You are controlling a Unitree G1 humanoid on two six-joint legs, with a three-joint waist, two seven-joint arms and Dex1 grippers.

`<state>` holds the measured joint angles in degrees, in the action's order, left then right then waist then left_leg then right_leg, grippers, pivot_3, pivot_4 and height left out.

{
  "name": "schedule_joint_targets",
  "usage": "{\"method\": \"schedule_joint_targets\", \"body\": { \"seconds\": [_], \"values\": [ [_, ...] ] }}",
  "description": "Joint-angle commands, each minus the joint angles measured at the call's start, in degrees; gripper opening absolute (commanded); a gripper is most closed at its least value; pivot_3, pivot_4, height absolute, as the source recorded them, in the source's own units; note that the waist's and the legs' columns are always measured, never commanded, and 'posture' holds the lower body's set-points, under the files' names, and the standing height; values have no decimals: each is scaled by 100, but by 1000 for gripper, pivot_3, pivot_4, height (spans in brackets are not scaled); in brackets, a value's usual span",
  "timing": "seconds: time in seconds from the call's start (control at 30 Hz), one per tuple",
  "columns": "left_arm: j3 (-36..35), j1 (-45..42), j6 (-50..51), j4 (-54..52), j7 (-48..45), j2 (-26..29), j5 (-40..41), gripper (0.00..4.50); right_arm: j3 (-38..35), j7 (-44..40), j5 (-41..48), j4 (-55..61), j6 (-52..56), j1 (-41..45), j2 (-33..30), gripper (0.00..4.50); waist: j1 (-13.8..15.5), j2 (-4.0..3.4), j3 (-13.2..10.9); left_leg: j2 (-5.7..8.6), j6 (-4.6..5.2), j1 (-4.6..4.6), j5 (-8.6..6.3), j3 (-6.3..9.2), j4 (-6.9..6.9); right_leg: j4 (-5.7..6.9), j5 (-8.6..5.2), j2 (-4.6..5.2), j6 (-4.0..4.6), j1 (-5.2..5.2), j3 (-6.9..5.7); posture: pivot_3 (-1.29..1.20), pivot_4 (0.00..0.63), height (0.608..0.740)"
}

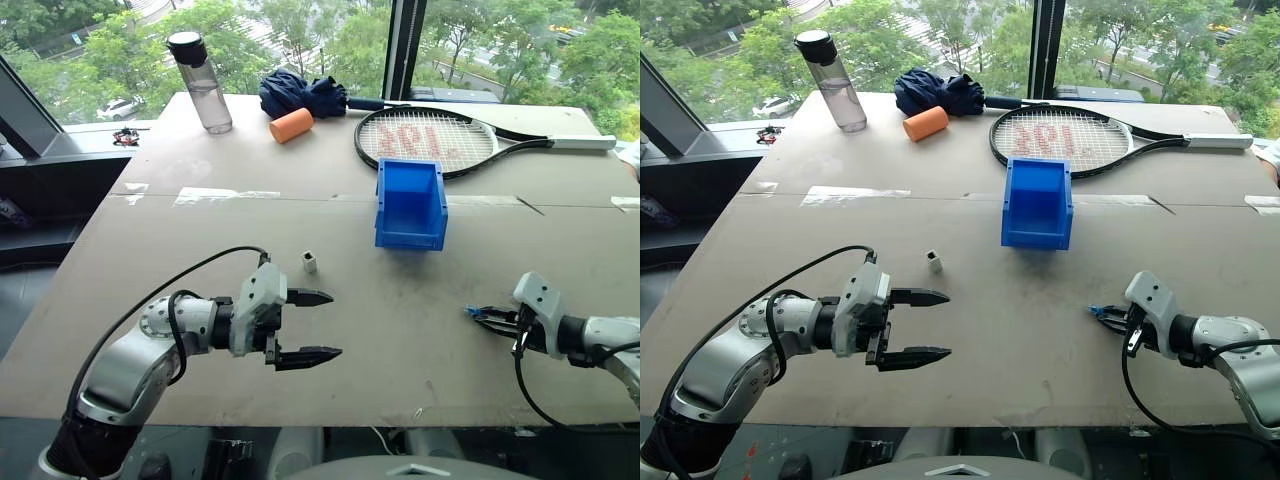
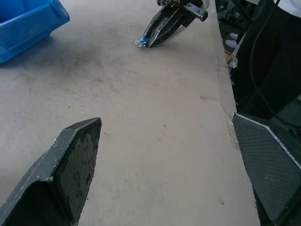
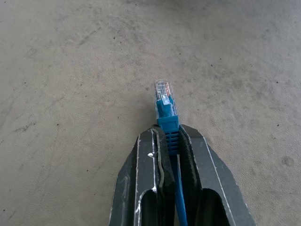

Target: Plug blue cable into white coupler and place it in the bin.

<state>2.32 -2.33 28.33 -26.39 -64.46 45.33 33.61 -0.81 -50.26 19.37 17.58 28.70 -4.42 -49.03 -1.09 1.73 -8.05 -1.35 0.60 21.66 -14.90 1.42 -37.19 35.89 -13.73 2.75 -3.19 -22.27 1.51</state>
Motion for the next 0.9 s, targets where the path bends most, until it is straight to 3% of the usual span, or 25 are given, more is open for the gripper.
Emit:
{"method": "schedule_joint_targets", "body": {
  "seconds": [0.03,0.2,0.4,0.47,0.5,0.67,0.9],
  "values": [
    [-7,-117,-41,-123,42,-46,37,4500,857,-108,-244,132,126,903,382,19,-84,-2,-3,-7,0,-5,0,1,1,1,3,-8,5,0,3,0,150,740],
    [124,-328,-219,101,29,-67,-226,4500,1892,-287,-629,-69,519,2099,864,19,-41,-47,-26,-3,0,7,0,15,5,7,12,-14,4,-9,-8,0,150,740],
    [567,-633,-689,515,-3,-180,-869,4500,2779,-781,-1154,-775,297,3020,1130,19,57,-26,-14,10,0,12,0,10,3,-4,8,2,11,-6,-9,0,150,740],
    [739,-759,-687,641,16,-243,-1012,4500,2744,-798,-1206,-800,228,3000,1138,776,49,-20,-10,8,0,10,1,11,1,-2,8,1,11,-6,-9,0,150,740],
    [926,-904,-632,729,179,-322,-1265,4500,2592,-813,-1121,-635,223,2860,1060,964,44,-22,-10,8,0,9,0,11,1,0,8,1,11,-6,-9,0,150,740],
    [1492,-1465,-583,1284,393,-810,-1766,4500,1421,-635,-583,515,99,1776,749,3254,175,-29,-11,11,0,22,0,27,2,1,21,0,-12,-6,-25,0,150,740],
    [2004,-2167,-1061,2483,273,-1597,-2201,4500,-469,52,37,2451,148,-820,824,3254,191,-36,-10,15,0,18,0,30,-6,-1,20,2,-15,4,-27,0,150,740]
  ]
}}
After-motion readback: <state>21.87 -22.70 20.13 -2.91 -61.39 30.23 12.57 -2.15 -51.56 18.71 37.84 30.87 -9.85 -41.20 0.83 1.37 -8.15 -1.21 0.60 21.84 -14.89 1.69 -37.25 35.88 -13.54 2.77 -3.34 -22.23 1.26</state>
